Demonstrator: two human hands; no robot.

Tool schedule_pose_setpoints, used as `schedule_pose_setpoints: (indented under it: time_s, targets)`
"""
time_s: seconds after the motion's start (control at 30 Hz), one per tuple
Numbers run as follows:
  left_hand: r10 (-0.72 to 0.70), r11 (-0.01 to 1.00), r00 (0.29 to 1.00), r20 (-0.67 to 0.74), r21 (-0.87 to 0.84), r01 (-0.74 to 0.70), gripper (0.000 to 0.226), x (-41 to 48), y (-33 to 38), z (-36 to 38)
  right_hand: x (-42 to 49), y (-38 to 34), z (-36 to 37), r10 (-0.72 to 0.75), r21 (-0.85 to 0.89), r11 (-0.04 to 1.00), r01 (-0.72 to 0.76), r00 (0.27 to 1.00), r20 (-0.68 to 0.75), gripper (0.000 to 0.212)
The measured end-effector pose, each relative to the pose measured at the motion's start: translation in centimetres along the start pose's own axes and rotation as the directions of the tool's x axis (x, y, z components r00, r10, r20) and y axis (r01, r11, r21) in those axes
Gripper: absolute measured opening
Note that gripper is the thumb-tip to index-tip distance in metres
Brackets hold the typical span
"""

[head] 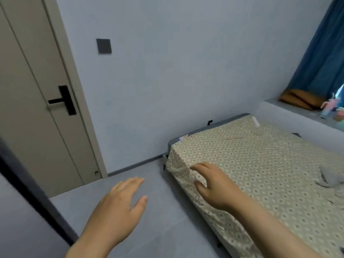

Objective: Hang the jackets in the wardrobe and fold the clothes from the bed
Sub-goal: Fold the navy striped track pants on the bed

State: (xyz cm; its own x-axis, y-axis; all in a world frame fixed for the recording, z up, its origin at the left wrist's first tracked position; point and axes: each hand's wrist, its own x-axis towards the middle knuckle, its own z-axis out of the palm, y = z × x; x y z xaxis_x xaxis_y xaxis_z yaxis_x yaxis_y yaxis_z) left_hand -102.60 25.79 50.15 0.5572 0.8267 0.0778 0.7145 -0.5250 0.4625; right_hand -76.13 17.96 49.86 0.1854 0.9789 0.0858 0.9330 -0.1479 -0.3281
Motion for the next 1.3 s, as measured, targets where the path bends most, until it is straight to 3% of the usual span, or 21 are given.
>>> schedule_pose_setpoints:
  time_s: [0.17,0.27,0.37,0.63,0.8,0.93,1.3]
  targets:
    - [0.144,0.990,0.981,0.128,-0.007,-0.144,0.053,6.5,4.9,5.0,-2.4,8.6,-1.5,0.194,0.016,0.981,-0.193,0.980,-0.036,0.048]
    - [0.223,0.974,0.956,0.190,-0.004,-0.227,0.065,10.7,8.2,8.0,-3.4,13.5,-2.3,0.302,0.044,0.953,-0.300,0.952,-0.052,0.049]
    - [0.301,0.952,0.922,0.245,-0.025,-0.304,0.053,14.3,11.9,10.7,-4.2,18.4,-3.1,0.406,0.084,0.912,-0.402,0.913,-0.046,0.050]
    - [0.441,0.893,0.829,0.344,-0.078,-0.443,0.049,24.6,23.7,18.6,-6.3,31.9,-5.7,0.602,0.147,0.793,-0.591,0.798,-0.038,0.058]
    - [0.557,0.822,0.703,0.442,-0.177,-0.541,0.049,31.3,30.8,23.7,-8.8,37.7,-7.0,0.763,0.223,0.639,-0.736,0.643,-0.061,0.058]
    - [0.636,0.752,0.593,0.494,-0.228,-0.618,0.048,37.2,36.8,27.4,-11.1,41.0,-7.3,0.880,0.285,0.472,-0.834,0.468,-0.085,0.057]
    - [0.797,0.487,0.150,0.585,-0.475,-0.733,0.044,42.5,50.8,39.0,-15.7,44.7,-7.2,0.991,0.426,0.073,-0.902,0.019,-0.130,0.054]
